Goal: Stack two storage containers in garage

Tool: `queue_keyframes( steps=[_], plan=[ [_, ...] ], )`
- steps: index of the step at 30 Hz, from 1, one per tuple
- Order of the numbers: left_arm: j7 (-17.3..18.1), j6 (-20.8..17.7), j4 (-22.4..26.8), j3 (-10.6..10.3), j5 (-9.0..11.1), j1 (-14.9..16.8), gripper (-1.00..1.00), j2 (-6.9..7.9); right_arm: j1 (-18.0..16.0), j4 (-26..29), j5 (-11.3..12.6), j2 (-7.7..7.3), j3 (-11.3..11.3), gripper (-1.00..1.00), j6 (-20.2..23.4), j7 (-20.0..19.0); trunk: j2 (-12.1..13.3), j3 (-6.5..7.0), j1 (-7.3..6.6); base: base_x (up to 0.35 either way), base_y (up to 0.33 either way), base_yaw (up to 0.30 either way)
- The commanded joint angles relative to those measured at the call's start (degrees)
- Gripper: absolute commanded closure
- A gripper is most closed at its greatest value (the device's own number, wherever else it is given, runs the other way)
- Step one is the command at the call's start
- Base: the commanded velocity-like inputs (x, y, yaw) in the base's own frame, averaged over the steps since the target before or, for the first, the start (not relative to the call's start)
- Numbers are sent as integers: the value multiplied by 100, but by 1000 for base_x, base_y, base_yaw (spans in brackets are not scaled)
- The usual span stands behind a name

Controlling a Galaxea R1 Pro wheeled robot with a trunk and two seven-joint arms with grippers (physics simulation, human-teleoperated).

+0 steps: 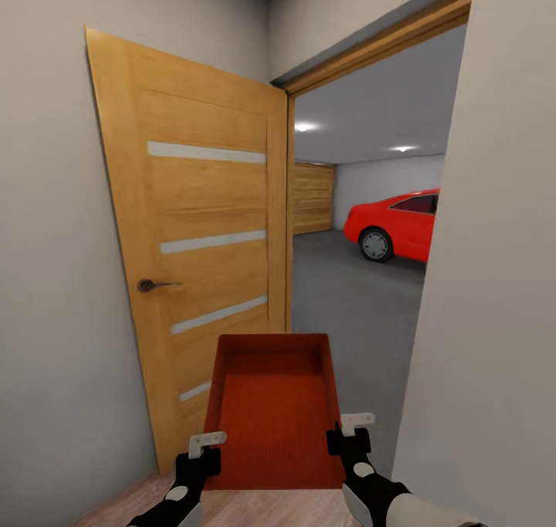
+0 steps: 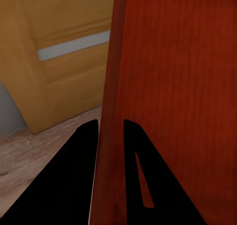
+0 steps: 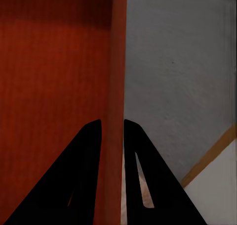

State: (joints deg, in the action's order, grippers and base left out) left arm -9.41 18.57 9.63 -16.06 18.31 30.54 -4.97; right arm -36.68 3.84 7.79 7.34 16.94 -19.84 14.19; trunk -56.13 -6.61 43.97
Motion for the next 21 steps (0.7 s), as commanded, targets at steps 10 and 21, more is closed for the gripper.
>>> queue_keyframes(
  steps=[10,21],
  plan=[
    [-70,87,36,50,-46,5,100,5,-12,-20,56,4,-253,100,7,-189,-6,-8,3,189,179,-281],
    [-88,85,22,50,-46,5,100,-2,-12,-17,56,4,-253,100,7,-189,-6,-8,3,117,28,-282]
  ],
)
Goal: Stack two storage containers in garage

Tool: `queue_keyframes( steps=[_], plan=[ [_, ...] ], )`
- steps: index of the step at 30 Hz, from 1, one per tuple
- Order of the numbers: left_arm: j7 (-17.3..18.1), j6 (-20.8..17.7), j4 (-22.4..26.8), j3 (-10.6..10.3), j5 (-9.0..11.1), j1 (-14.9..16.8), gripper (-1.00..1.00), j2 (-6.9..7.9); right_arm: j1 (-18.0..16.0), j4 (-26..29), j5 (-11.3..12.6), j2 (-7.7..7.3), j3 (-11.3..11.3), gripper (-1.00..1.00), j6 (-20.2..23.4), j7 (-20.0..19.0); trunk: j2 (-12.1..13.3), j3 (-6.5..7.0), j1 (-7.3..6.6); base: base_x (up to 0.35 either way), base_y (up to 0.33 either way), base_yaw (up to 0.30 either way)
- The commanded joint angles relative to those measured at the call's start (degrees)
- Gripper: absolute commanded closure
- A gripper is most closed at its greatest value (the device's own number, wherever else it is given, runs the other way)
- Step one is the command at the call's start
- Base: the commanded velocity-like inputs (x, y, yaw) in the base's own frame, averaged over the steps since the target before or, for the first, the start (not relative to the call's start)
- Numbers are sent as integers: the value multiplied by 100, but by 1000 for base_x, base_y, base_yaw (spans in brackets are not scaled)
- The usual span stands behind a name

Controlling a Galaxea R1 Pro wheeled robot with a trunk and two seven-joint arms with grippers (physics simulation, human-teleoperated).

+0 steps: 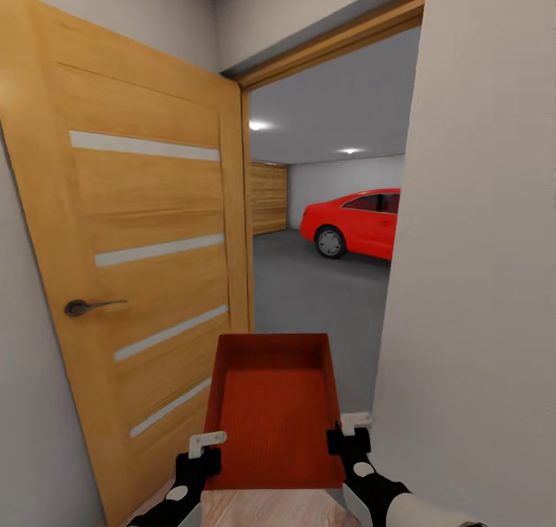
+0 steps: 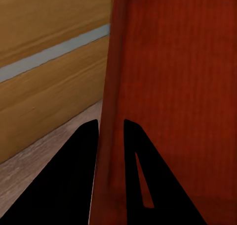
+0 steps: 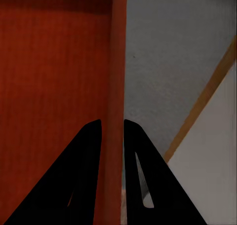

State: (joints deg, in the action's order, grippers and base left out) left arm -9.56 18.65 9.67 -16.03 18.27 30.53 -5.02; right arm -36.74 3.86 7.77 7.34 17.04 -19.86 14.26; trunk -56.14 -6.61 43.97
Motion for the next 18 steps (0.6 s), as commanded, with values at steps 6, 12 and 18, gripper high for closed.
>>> queue_keyframes(
  steps=[6,12,18],
  plan=[
    [-72,77,18,47,-42,6,100,9,-6,-24,58,4,-263,100,9,-196,-6,-8,4,302,164,-228],
    [-58,77,18,47,-42,6,100,10,-8,-23,58,5,-263,100,9,-196,-6,-8,4,305,193,-50],
    [-54,77,18,47,-42,6,100,10,-5,-22,58,9,-263,100,9,-195,-6,-8,4,304,199,-202]
  ],
)
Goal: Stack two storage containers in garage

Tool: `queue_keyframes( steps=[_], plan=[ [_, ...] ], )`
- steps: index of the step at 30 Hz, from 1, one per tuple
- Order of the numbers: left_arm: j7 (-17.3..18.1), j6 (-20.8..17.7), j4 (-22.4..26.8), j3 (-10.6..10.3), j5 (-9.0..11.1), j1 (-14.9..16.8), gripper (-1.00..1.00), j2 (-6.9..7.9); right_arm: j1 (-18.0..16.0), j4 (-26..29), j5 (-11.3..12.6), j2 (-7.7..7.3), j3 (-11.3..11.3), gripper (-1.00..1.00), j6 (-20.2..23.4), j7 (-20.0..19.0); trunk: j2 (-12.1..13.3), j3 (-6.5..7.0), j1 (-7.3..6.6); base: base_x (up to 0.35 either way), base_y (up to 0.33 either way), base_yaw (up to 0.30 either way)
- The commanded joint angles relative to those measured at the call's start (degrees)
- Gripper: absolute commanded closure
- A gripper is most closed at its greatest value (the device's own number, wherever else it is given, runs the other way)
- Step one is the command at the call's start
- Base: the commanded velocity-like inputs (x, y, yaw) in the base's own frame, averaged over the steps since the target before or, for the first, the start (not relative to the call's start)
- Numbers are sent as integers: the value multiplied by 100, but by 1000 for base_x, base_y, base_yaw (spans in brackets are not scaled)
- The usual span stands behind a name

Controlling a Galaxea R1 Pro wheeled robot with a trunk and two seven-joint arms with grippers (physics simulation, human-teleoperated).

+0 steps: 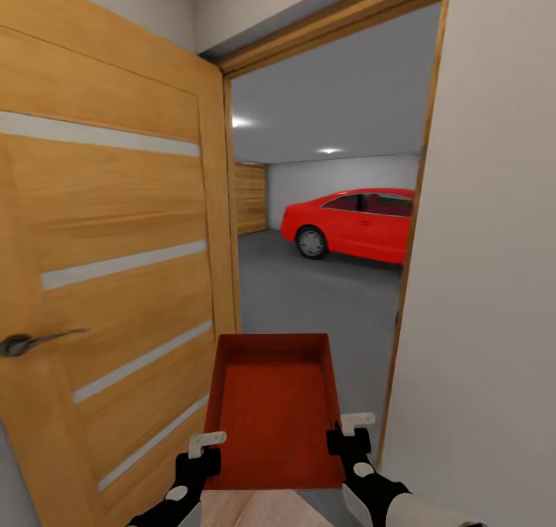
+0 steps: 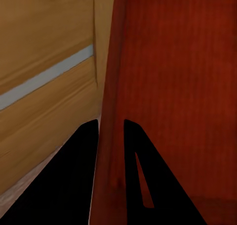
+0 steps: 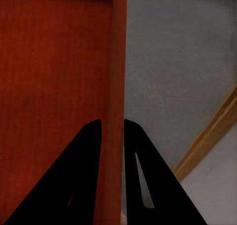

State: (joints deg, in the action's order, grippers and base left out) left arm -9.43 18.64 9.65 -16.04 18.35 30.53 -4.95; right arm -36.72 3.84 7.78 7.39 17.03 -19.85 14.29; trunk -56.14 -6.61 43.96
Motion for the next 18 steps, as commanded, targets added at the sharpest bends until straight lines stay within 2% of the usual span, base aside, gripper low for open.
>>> queue_keyframes(
  steps=[1,13,18],
  plan=[
    [-68,79,19,48,-51,6,100,3,-8,-21,57,2,-262,100,8,-198,-6,-8,4,304,199,-44],
    [-53,74,19,48,-51,6,100,3,-6,-24,57,8,-262,100,8,-197,-6,-8,4,304,199,-8],
    [-51,70,19,48,-51,6,100,3,-2,-23,57,8,-262,100,8,-175,-6,-8,4,304,200,-184]
  ],
)
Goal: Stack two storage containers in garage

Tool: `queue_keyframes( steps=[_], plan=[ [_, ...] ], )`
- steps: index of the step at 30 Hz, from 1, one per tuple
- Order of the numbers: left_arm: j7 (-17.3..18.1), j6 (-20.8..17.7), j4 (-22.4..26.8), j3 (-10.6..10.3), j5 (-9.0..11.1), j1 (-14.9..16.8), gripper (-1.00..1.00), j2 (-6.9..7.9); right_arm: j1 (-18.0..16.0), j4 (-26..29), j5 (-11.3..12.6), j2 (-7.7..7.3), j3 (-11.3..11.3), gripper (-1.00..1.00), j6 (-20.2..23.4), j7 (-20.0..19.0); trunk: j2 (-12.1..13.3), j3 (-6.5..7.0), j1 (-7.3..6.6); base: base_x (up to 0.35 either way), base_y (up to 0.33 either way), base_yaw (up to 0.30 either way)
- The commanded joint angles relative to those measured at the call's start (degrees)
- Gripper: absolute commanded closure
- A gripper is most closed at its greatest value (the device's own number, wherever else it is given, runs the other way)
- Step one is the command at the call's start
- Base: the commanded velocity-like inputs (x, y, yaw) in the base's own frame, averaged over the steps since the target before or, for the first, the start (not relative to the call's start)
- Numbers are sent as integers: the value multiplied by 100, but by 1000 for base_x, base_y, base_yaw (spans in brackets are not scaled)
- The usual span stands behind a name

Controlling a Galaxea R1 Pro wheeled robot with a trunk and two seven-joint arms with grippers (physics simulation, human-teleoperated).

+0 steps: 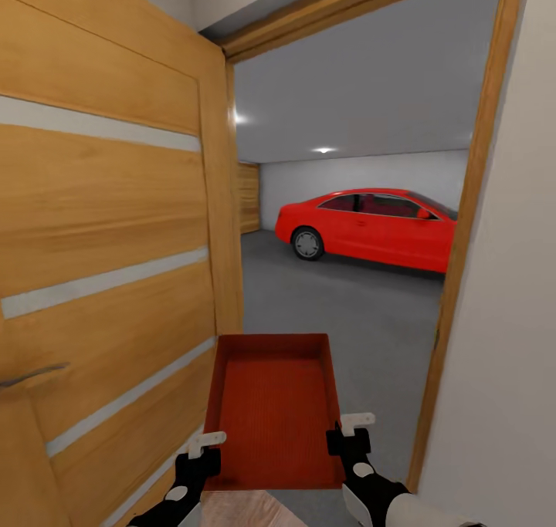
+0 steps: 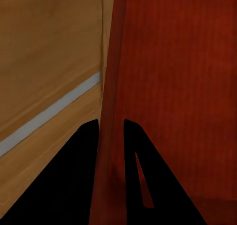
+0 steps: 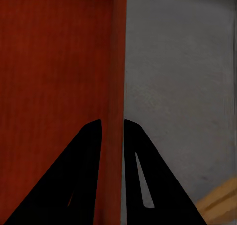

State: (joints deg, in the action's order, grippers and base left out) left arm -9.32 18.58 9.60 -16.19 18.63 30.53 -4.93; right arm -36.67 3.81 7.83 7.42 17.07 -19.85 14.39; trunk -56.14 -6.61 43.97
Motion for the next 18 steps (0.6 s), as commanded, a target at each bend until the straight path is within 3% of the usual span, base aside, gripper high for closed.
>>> queue_keyframes(
  steps=[1,18],
  plan=[
    [-61,76,25,63,-79,5,100,1,-7,-20,52,4,-266,100,7,-184,-6,-8,4,304,200,-254],
    [-61,77,25,58,-79,5,100,1,-11,-20,52,5,-266,100,7,-174,-6,-8,4,304,200,-275]
  ],
)
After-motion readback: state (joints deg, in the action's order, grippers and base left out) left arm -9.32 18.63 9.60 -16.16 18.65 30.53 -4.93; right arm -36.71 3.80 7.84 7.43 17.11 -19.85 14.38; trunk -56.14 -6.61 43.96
